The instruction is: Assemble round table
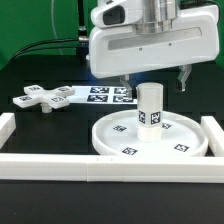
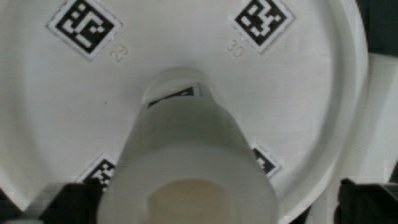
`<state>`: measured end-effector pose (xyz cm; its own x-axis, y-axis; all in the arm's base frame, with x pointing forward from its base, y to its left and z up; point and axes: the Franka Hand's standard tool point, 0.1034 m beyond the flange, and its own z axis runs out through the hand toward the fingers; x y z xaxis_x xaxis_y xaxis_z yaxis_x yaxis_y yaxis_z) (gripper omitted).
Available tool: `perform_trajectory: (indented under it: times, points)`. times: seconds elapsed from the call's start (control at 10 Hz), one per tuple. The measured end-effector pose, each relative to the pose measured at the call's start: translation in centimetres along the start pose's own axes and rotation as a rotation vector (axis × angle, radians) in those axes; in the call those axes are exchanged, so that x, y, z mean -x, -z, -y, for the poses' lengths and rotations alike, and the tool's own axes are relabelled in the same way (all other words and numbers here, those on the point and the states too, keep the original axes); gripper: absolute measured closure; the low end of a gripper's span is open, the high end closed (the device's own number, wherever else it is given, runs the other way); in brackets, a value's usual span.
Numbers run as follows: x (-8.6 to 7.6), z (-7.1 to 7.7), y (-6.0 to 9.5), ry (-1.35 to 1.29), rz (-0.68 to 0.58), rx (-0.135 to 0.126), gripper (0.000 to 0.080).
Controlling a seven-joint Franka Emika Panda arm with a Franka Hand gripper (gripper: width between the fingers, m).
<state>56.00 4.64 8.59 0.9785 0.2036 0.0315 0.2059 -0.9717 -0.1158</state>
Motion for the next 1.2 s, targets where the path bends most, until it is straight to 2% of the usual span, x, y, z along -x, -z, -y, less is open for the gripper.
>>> perform_trajectory:
  times: [0.4, 0.7, 1.2]
  points:
    - [0.08, -0.11, -0.04, 0.229, 0.001, 0.0, 0.0151]
    - [0.26, -0.39, -0.56, 0.534, 0.016, 0.01, 0.0151]
    - [0.27, -0.69, -0.77, 0.97, 0.054, 0.041, 0.0151]
